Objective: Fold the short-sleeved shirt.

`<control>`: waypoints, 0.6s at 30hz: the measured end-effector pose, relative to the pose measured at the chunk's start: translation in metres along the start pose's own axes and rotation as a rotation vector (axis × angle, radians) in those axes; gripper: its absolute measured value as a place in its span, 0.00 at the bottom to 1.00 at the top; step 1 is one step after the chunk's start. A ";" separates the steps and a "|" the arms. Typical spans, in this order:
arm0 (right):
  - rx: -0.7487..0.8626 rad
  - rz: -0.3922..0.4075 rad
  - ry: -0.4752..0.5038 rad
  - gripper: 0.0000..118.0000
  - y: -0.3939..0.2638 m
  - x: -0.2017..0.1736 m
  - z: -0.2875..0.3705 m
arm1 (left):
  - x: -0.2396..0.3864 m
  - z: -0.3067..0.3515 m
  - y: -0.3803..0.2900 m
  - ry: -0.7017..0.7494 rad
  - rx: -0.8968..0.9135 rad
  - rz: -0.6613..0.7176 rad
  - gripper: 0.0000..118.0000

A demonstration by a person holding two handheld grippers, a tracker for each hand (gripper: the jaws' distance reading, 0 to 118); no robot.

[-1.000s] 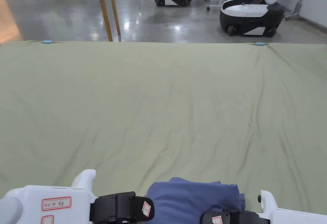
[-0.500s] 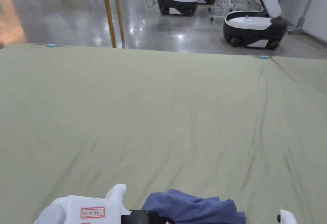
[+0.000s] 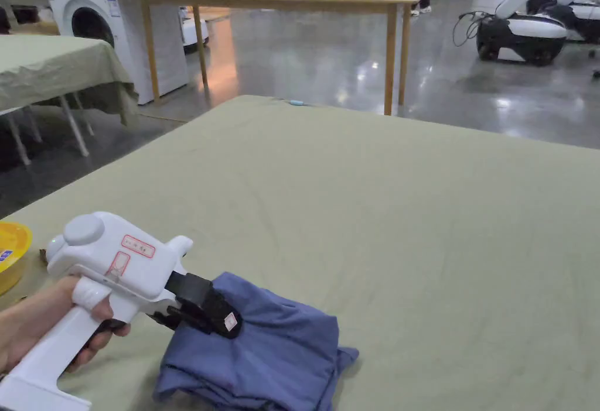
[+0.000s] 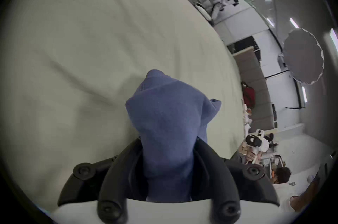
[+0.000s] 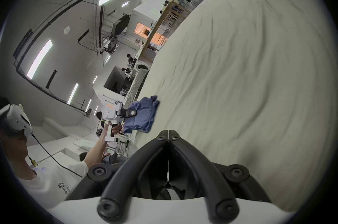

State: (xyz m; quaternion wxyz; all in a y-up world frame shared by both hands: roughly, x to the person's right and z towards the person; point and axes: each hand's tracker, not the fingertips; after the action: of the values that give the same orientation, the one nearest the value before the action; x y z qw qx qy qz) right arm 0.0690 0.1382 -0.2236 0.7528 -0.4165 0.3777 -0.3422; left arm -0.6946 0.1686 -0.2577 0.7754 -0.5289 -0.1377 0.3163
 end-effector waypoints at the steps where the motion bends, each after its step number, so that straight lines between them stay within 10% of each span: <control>1: 0.005 -0.005 -0.004 0.01 0.000 0.000 -0.001 | -0.012 0.009 0.009 -0.008 -0.002 0.004 0.22; 8: 0.018 -0.008 -0.040 0.01 -0.001 -0.005 -0.008 | -0.015 0.008 0.028 0.018 -0.046 0.019 0.29; 11: 0.016 0.002 -0.036 0.01 0.000 -0.008 -0.008 | -0.006 0.011 0.024 0.076 -0.021 -0.008 1.00; 18: 0.027 0.041 -0.025 0.01 0.009 -0.018 0.001 | 0.012 0.062 0.008 0.210 0.175 -0.021 0.97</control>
State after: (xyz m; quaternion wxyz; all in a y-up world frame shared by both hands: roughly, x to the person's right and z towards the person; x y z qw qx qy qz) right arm 0.0633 0.1569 -0.2261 0.7699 -0.4028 0.3721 -0.3264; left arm -0.7223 0.2238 -0.2413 0.8320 -0.4881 -0.0333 0.2616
